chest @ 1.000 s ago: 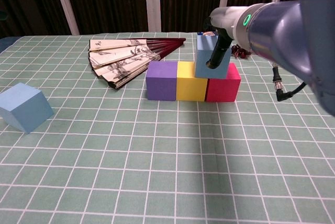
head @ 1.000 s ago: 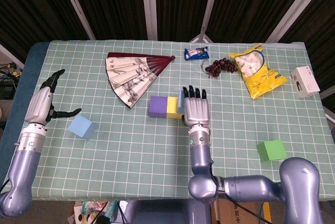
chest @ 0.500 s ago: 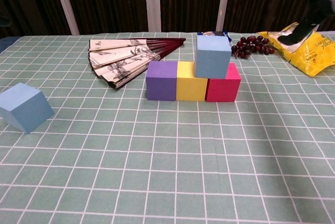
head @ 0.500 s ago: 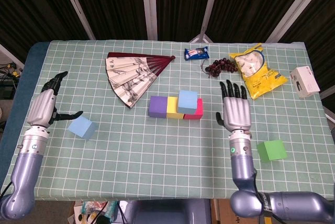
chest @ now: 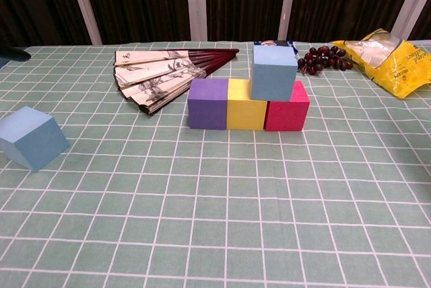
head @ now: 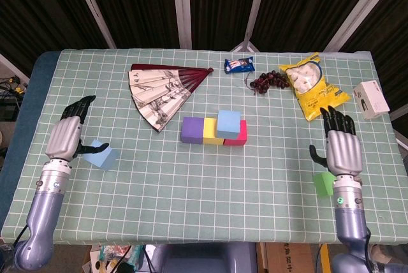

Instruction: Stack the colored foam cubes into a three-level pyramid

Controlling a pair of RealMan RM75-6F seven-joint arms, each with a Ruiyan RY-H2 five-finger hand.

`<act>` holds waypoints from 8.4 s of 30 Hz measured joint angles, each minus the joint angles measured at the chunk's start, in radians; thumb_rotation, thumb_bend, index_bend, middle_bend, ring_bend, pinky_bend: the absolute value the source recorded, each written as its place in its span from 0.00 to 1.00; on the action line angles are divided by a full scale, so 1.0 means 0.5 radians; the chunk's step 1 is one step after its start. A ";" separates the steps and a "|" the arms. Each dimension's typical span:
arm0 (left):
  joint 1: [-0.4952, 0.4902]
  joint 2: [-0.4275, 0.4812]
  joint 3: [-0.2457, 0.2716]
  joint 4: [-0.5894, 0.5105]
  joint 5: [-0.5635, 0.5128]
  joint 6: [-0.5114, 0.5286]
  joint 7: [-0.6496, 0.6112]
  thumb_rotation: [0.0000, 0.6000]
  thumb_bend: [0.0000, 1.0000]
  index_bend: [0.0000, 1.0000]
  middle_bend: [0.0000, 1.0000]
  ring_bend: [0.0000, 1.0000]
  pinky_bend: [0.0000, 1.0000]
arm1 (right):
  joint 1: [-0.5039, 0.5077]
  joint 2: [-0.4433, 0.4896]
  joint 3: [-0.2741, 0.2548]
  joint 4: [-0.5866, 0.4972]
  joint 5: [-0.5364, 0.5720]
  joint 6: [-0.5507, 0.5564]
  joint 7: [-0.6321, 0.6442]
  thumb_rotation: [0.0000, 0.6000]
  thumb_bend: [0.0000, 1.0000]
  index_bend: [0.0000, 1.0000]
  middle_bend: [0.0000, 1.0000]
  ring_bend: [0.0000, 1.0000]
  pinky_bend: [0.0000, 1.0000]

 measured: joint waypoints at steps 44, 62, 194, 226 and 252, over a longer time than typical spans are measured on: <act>-0.137 0.235 0.554 0.967 1.086 -0.956 -0.243 1.00 0.05 0.00 0.08 0.06 0.03 | -0.264 0.047 0.073 0.190 -0.248 -0.243 0.412 1.00 0.38 0.00 0.00 0.00 0.00; -0.160 0.028 0.513 1.100 1.010 -0.986 -0.284 1.00 0.11 0.00 0.28 0.07 0.03 | -0.296 0.055 0.115 0.158 -0.244 -0.280 0.419 1.00 0.38 0.00 0.00 0.00 0.00; -2.102 -1.100 -0.663 1.474 -2.272 -0.209 2.061 1.00 0.35 0.00 0.45 0.12 0.03 | -0.331 0.172 0.234 0.090 -0.155 -0.531 0.757 1.00 0.38 0.00 0.00 0.00 0.00; -2.044 -1.159 -0.745 1.513 -2.202 -0.190 2.153 1.00 0.35 0.00 0.45 0.12 0.03 | -0.326 0.159 0.223 0.094 -0.157 -0.528 0.742 1.00 0.38 0.00 0.00 0.00 0.00; -2.026 -1.193 -0.777 1.531 -2.173 -0.197 2.182 1.00 0.35 0.00 0.45 0.12 0.03 | -0.325 0.158 0.218 0.103 -0.158 -0.536 0.745 1.00 0.38 0.00 0.00 0.00 0.00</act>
